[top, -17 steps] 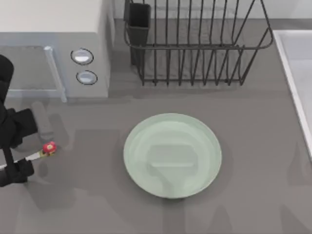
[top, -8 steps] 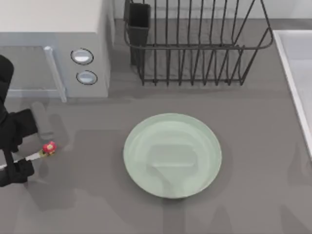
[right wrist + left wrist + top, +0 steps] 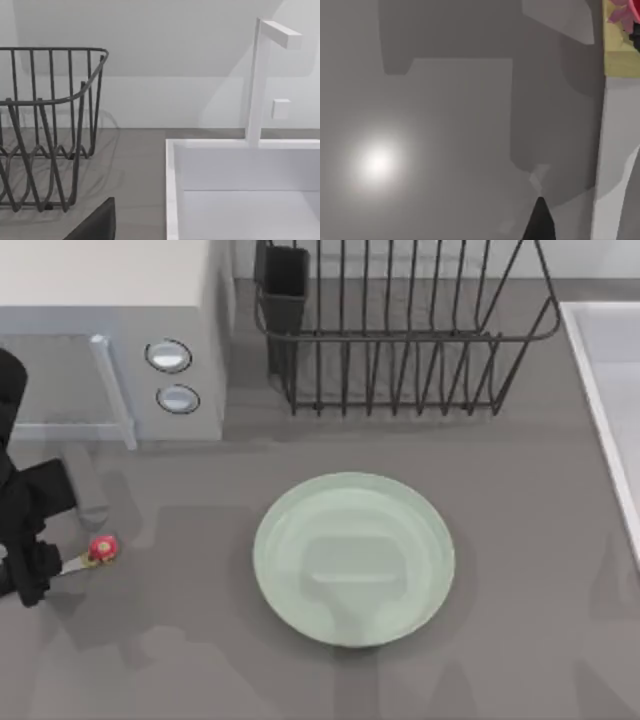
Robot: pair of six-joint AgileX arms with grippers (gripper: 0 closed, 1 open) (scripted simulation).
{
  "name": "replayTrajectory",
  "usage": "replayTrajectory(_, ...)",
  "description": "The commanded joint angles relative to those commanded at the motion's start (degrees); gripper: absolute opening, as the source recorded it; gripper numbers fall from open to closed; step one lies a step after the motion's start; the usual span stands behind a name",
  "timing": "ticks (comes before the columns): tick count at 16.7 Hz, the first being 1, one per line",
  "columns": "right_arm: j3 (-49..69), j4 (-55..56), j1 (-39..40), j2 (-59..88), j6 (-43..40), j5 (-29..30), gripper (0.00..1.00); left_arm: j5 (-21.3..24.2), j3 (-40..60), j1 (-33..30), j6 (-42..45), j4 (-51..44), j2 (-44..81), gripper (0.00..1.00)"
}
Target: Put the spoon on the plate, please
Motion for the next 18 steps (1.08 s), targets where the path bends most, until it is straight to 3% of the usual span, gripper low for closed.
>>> replayTrajectory(11, 0.0, 0.0, 0.0, 0.0, 0.0, 0.0, 1.0, -0.02, 11.75, -0.04, -0.38, -20.43, -6.75, 0.0)
replayTrajectory(18, 0.0, 0.0, 0.0, 0.0, 0.0, 0.0, 1.0, -0.05, 13.32, -0.14, -0.29, -21.9, -7.64, 0.0)
